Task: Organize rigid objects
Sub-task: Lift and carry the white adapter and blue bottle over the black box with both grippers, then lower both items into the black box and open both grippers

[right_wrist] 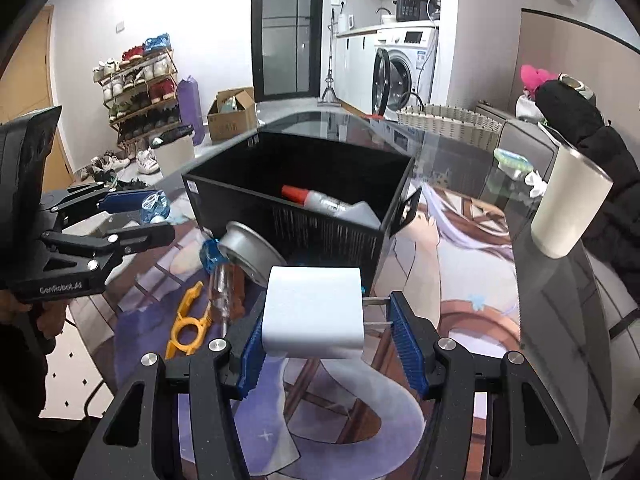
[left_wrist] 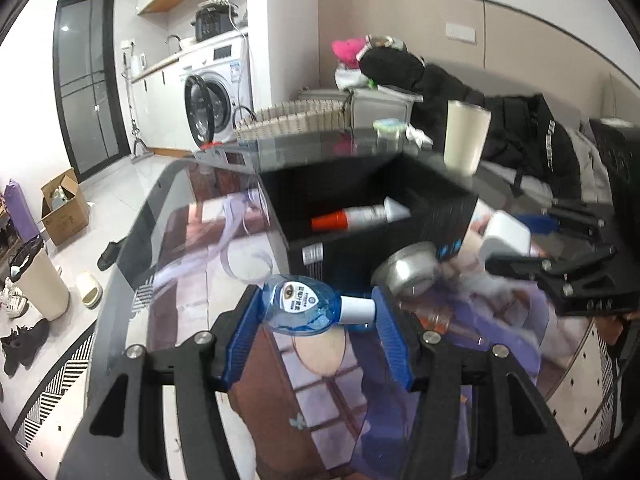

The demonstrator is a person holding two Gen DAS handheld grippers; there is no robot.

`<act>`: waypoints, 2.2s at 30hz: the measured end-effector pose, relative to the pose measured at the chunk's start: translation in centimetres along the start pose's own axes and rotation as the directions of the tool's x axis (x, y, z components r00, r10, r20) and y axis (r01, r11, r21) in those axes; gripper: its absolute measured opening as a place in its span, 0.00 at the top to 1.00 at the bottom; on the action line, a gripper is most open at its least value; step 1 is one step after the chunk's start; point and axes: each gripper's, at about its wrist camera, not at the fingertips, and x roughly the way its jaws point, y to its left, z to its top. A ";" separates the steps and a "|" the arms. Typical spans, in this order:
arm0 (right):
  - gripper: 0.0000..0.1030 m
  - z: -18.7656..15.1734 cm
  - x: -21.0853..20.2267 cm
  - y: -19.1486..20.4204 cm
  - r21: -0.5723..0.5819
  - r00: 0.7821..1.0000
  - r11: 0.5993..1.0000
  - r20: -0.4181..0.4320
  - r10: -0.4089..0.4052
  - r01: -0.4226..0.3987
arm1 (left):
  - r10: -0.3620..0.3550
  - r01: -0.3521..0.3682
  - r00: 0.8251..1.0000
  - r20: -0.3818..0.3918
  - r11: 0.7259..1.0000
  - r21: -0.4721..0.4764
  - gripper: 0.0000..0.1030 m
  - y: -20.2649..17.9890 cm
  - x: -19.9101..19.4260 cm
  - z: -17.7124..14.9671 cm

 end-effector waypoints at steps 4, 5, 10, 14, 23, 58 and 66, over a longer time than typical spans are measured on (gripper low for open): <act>0.45 0.7 -0.7 0.3 -0.007 1.000 1.000 0.029 0.007 -0.007 | -0.001 0.002 1.000 0.028 1.000 -0.019 0.46 -0.3 -0.1 1.3; 0.45 0.9 -0.9 0.3 -0.009 0.999 1.000 0.035 0.010 -0.010 | 0.003 -0.003 0.999 0.035 1.000 -0.021 0.46 -0.4 -0.1 1.6; 0.45 2.3 -2.0 0.4 -0.015 0.998 1.000 0.069 0.011 -0.010 | 0.014 -0.012 0.998 0.068 0.999 -0.031 0.46 -0.7 -0.4 2.9; 0.45 3.1 -3.1 0.3 -0.022 0.995 1.000 0.098 0.000 0.003 | 0.026 -0.022 0.996 0.088 0.999 -0.046 0.46 -0.6 -0.5 3.9; 0.45 5.2 -3.4 -0.2 -0.023 0.992 1.000 0.127 -0.006 0.009 | 0.028 -0.018 0.992 0.123 0.997 -0.074 0.46 -0.7 0.0 5.7; 0.45 9.3 5.7 -0.8 -0.120 1.000 0.993 0.011 -0.006 0.007 | 0.020 -0.018 0.997 0.081 1.000 -0.025 0.46 -0.5 7.7 7.1; 0.45 9.3 7.3 -1.0 -0.143 1.000 0.990 -0.009 -0.008 0.007 | 0.025 -0.024 0.996 0.085 1.000 -0.018 0.46 -0.5 8.2 6.7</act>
